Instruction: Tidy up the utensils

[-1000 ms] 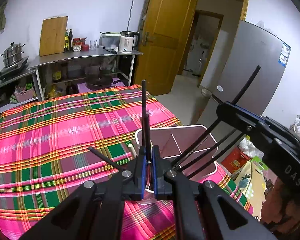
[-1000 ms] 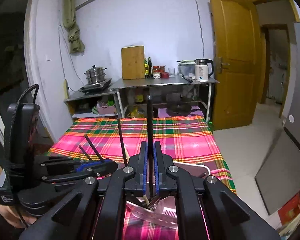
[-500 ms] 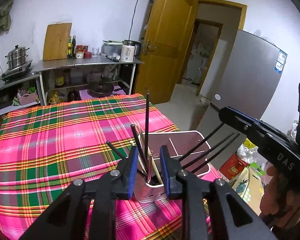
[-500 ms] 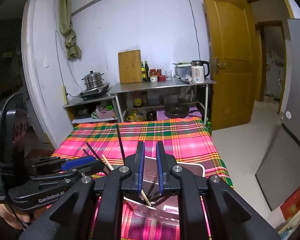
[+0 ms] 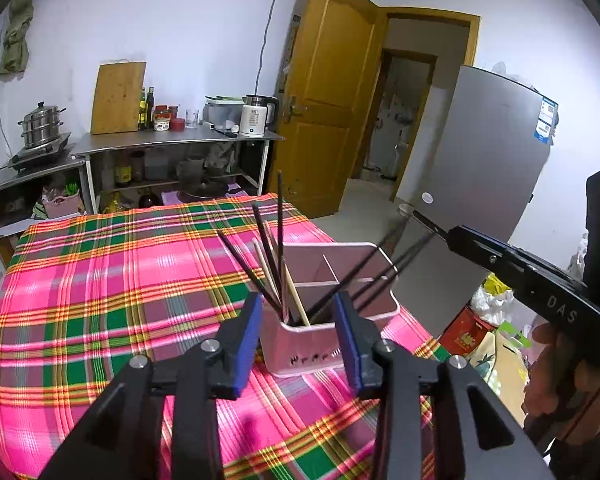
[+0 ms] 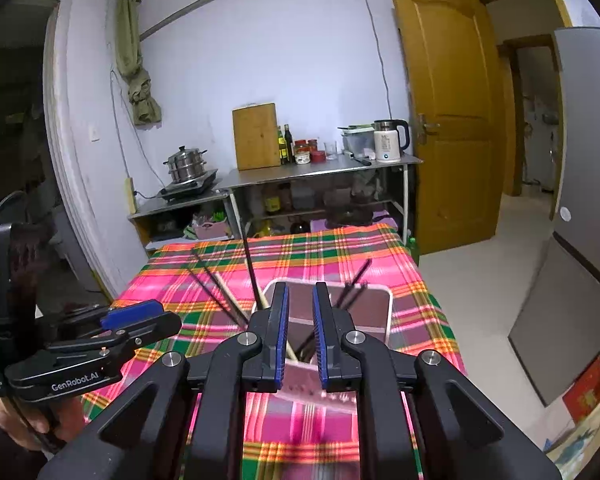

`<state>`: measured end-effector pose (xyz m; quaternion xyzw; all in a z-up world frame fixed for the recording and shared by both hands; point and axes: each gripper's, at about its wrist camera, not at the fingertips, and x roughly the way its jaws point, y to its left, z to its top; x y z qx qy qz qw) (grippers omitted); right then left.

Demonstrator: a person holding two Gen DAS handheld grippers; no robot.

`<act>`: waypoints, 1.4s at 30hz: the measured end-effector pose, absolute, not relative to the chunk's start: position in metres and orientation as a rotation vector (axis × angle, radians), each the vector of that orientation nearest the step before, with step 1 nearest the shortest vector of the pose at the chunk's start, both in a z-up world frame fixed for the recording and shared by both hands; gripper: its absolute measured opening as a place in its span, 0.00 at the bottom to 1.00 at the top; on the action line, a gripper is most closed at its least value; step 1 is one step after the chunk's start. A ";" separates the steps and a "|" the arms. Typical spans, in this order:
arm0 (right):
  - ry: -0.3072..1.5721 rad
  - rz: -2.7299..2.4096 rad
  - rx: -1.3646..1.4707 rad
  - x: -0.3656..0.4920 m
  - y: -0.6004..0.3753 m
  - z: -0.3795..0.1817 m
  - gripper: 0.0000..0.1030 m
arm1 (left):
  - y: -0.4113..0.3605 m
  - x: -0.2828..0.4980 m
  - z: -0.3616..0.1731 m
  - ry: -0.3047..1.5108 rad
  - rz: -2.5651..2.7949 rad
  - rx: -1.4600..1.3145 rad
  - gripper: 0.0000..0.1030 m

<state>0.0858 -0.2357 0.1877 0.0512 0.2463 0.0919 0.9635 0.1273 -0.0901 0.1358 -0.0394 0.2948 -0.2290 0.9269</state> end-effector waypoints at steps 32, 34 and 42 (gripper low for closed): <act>0.571 0.153 0.055 0.011 -0.217 0.090 0.13 | -0.090 0.053 0.050 0.542 -0.460 -0.080 0.46; 0.581 0.148 0.047 0.011 -0.215 0.086 0.13 | -0.090 0.053 0.046 0.550 -0.454 -0.075 0.46; 0.582 0.135 0.046 0.012 -0.217 0.084 0.13 | -0.088 0.054 0.041 0.561 -0.440 -0.073 0.46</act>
